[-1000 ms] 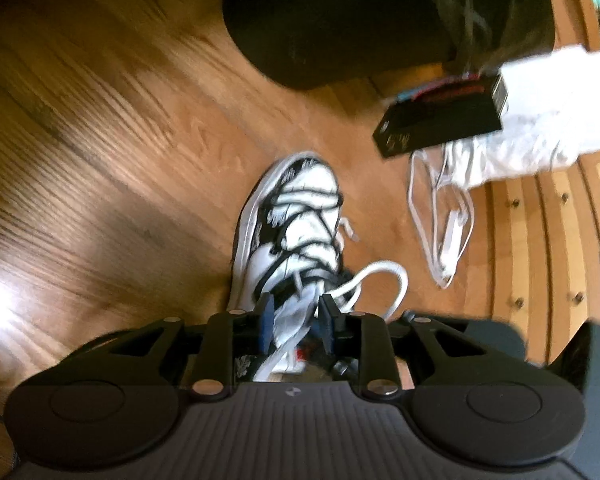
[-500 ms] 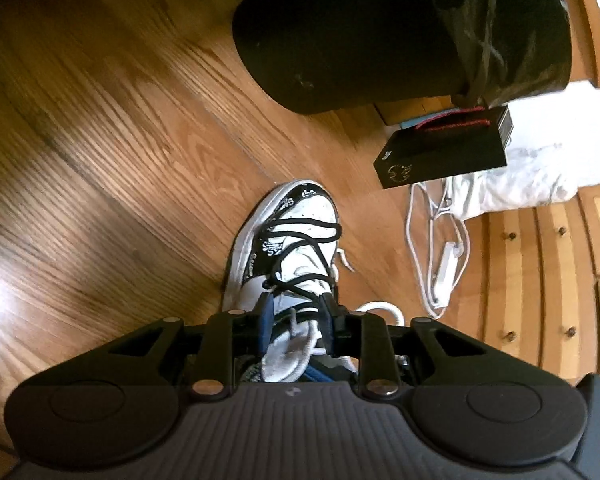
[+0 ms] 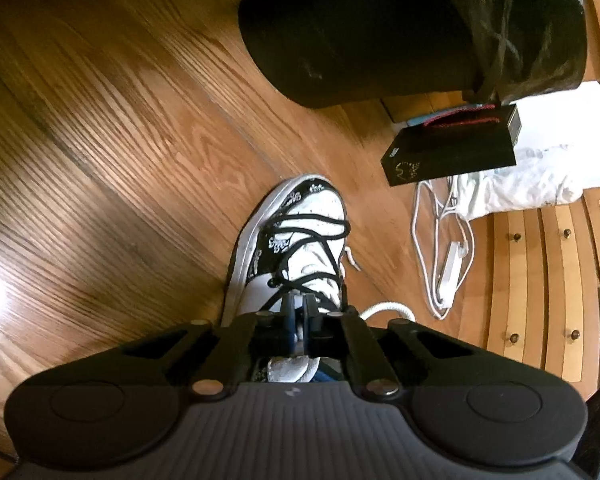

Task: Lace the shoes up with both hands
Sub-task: 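Grasp the lace tip at the eyelet with the left tool while the right tool holds, then pull the white lace up through the eyelet with the left tool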

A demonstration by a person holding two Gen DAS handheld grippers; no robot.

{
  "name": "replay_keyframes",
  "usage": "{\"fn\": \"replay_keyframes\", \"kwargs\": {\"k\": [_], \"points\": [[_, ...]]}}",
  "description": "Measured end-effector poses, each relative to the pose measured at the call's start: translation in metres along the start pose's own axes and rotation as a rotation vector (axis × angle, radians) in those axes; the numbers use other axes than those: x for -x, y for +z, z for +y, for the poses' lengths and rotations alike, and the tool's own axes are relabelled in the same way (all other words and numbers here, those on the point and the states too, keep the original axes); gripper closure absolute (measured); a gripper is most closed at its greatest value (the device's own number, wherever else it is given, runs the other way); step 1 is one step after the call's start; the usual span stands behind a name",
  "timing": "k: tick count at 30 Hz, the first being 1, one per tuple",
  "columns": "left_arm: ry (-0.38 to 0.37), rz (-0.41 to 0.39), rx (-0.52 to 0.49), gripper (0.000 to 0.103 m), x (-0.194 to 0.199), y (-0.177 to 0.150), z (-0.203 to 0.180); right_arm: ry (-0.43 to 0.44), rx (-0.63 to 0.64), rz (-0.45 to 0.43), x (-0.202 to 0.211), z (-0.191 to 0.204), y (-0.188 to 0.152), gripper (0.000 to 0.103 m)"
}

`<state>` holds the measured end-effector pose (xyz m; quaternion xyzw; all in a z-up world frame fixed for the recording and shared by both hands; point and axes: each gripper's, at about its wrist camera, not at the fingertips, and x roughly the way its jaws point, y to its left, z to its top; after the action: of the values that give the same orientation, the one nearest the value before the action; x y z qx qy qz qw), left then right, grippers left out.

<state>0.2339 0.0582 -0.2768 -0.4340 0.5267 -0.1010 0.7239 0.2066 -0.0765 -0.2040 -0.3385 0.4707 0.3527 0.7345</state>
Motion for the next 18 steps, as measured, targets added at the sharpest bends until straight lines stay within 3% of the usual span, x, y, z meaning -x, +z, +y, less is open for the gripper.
{"fn": "replay_keyframes", "kwargs": {"k": [13,18], "points": [[0.026,-0.03,-0.062,0.1,0.006,-0.001,-0.008,0.01,-0.015,-0.028,0.012,-0.006,-0.001,0.096],[0.031,-0.088,-0.059,0.1,0.017,0.007,-0.009,0.013,-0.099,-0.066,0.023,-0.025,-0.005,0.096]]}}
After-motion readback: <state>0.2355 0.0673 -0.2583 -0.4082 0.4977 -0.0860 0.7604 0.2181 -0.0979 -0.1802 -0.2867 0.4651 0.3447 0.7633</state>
